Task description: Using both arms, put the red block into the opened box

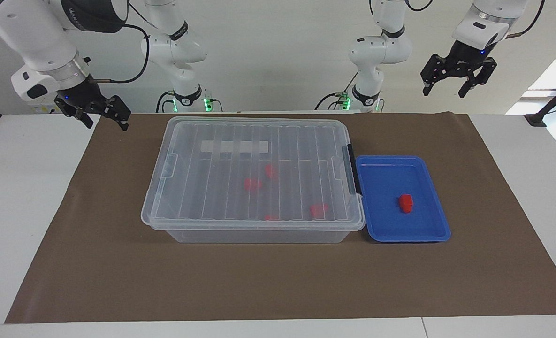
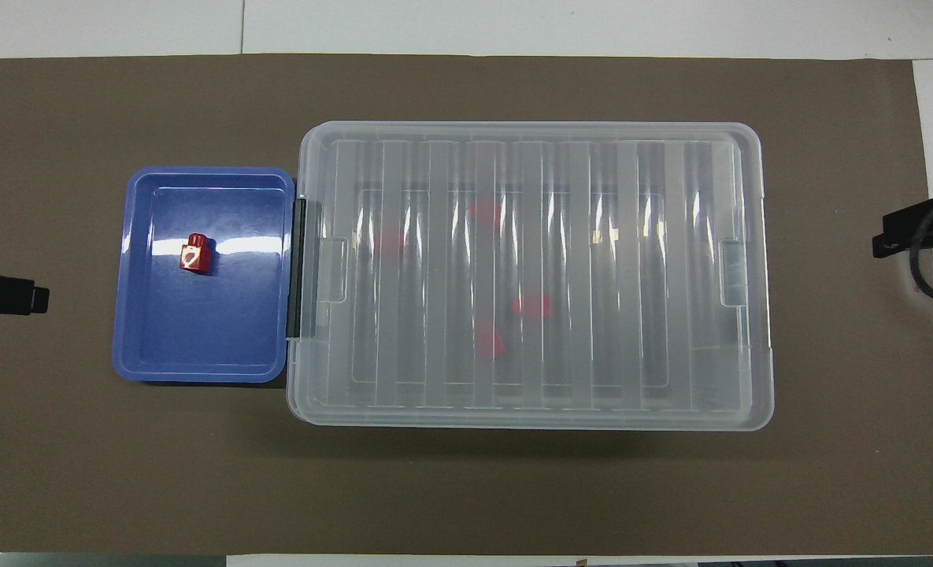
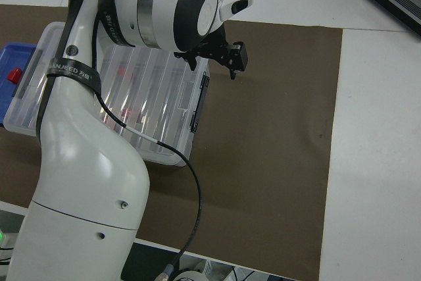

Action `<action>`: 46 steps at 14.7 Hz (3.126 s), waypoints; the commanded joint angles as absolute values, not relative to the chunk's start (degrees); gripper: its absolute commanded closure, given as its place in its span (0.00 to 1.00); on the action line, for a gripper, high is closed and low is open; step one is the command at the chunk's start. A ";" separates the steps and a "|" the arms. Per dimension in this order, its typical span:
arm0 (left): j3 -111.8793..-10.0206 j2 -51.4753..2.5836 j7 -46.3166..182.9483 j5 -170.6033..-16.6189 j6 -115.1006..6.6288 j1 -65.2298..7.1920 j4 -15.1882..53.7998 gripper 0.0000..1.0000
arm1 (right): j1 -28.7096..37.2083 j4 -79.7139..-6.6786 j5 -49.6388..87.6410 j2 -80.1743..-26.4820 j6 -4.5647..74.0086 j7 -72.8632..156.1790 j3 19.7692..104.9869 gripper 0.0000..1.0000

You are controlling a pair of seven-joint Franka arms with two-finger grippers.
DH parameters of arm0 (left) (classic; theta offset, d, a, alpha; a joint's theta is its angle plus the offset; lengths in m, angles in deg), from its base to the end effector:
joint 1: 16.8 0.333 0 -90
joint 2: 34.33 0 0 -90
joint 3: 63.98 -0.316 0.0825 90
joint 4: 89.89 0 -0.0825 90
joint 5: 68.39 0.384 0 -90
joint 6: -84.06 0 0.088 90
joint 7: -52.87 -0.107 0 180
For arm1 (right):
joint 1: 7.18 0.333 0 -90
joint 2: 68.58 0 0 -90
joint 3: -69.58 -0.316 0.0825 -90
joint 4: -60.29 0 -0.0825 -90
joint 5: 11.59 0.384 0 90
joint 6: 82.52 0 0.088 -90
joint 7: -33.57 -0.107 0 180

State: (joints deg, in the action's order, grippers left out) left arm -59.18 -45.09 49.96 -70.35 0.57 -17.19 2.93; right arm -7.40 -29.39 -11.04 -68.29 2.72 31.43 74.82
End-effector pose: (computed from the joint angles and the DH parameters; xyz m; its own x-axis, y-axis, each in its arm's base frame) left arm 0.4791 -0.0524 0.6885 0.9893 -0.1436 0.0252 -0.1441 -0.9894 0.0170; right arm 0.5446 -0.0508 0.6174 0.9879 -0.1312 -0.0827 -0.1321 -0.9912 -0.0061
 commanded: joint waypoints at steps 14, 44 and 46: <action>-59.23 -46.72 49.80 -70.94 0.65 -16.98 4.41 0.00 | -5.68 -36.54 -9.83 -71.82 10.01 32.61 73.98 0.00; -59.23 -46.72 49.80 -70.94 0.65 -16.89 4.41 0.00 | -8.84 -51.15 -8.16 -66.56 27.43 41.12 73.09 0.00; -59.23 -46.72 49.80 -70.94 0.65 -16.98 4.41 0.00 | -10.25 -50.98 -8.34 -66.56 27.34 43.40 73.62 0.00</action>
State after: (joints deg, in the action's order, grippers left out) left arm -59.18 -45.09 49.96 -70.35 0.58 -17.19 2.93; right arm -8.47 -49.73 -8.24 -65.17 27.61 40.25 73.28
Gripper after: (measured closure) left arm 0.000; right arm 0.000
